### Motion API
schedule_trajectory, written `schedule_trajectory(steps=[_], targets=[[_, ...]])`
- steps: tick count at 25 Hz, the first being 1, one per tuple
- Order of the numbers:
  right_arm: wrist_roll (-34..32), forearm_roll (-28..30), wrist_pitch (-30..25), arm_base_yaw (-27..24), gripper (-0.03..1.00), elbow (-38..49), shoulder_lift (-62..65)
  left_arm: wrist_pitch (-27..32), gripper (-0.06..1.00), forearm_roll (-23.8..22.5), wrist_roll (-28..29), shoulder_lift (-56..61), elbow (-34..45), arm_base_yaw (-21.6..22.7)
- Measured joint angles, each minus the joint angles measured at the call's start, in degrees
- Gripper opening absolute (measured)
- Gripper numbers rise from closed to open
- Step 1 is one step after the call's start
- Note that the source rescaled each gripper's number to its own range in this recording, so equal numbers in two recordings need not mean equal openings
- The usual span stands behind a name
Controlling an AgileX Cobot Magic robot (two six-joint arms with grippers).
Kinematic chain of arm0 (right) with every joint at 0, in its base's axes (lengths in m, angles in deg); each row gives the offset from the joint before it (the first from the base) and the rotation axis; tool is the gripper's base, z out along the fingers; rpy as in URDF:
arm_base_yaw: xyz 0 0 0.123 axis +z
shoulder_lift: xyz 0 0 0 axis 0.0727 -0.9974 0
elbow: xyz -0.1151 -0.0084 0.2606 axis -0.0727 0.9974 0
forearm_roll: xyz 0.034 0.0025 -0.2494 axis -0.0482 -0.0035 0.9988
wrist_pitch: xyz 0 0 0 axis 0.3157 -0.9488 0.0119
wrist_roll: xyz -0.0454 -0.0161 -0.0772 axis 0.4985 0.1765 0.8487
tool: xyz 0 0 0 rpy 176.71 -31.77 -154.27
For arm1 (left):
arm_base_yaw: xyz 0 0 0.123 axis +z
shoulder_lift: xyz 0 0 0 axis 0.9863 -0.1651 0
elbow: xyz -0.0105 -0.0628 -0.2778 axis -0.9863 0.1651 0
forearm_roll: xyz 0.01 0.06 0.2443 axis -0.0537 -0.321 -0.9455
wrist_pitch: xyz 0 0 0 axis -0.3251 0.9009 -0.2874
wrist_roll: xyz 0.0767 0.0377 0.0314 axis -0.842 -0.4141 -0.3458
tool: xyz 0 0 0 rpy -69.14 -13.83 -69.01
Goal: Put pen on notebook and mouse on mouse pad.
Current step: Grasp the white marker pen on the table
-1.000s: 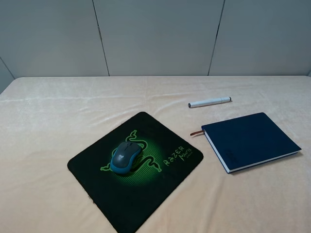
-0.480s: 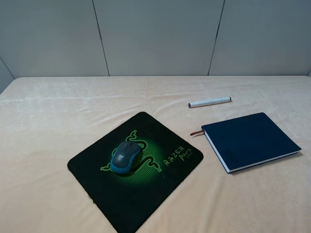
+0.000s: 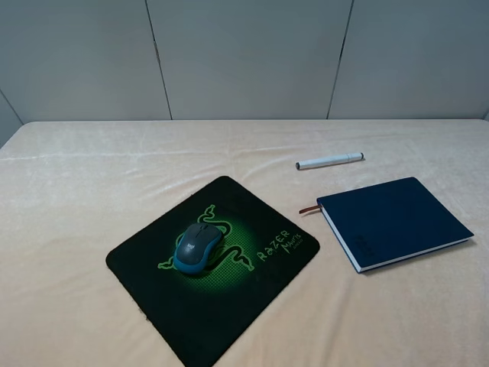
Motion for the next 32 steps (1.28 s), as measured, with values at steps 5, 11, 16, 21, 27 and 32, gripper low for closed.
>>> schedule_trajectory(steps=[5, 11, 16, 21, 27, 32], targets=[[6.3, -3.0, 1.5, 0.0, 1.0, -9.7, -20.7, 0.0, 1.0, 0.0, 0.0, 0.0, 0.0, 0.0], [15.3, -8.0, 2.3, 0.0, 1.0, -20.2, -40.3, 0.0, 1.0, 0.0, 0.0, 0.0, 0.0, 0.0], [21.7, -11.1, 2.9, 0.0, 1.0, -25.5, -53.1, 0.0, 1.0, 0.0, 0.0, 0.0, 0.0, 0.0], [27.9, -12.1, 4.8, 0.8, 1.0, -29.0, -64.1, 0.0, 1.0, 0.0, 0.0, 0.0, 0.0, 0.0], [30.8, -7.8, 7.6, 5.5, 1.0, -33.9, -73.3, 0.0, 1.0, 0.0, 0.0, 0.0, 0.0, 0.0], [30.6, -6.0, 7.9, 8.0, 1.0, -39.3, -79.4, 0.0, 1.0, 0.0, 0.0, 0.0, 0.0, 0.0]])
